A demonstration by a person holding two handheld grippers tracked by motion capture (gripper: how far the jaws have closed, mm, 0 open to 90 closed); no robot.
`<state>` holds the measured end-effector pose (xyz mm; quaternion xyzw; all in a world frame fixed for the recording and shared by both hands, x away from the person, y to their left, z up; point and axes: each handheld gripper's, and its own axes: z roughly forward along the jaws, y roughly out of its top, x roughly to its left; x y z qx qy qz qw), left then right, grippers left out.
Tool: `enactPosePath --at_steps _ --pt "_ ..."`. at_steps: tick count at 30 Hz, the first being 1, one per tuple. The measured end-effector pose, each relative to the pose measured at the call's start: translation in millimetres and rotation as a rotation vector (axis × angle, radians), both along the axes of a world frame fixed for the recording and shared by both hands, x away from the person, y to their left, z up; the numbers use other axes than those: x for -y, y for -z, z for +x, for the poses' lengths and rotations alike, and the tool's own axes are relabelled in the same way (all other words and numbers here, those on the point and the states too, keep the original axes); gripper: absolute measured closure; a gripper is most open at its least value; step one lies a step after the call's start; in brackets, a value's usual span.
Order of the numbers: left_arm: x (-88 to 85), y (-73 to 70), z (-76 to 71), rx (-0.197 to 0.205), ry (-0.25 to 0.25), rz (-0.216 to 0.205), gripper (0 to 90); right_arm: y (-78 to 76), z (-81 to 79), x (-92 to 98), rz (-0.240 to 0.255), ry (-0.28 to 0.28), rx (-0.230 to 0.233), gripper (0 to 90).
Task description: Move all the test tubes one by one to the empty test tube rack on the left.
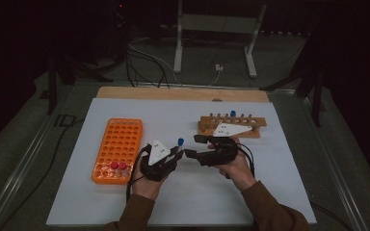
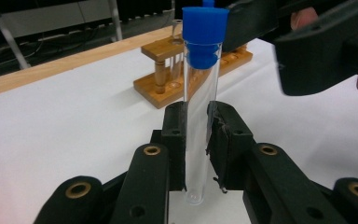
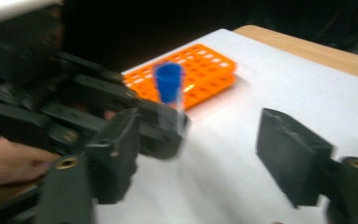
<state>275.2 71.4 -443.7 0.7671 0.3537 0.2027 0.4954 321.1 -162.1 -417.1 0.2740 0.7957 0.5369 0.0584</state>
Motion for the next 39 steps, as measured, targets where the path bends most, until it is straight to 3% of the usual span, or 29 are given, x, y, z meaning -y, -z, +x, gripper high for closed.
enactPosePath --at_steps 10,16,20,33,39 --pt "-17.9 -7.9 -2.6 -0.005 -0.016 -0.042 77.0 13.5 2.0 14.7 -0.094 0.139 0.053 2.2" --pt "-28.9 -16.7 -4.5 0.000 0.014 -0.059 76.7 18.2 -4.8 27.7 -0.151 0.207 0.100 0.0" --pt "-39.0 -22.0 -5.6 0.006 0.009 -0.066 76.6 21.8 -9.6 37.9 -0.166 0.226 0.106 0.0" --pt "-84.2 -34.8 -9.9 0.035 -0.062 -0.079 76.6 28.6 -17.0 75.4 -0.125 0.308 0.098 0.0" --pt "-110.5 -35.4 -11.9 0.048 -0.138 -0.078 76.6 29.9 -21.5 89.4 -0.115 0.329 0.099 0.0"
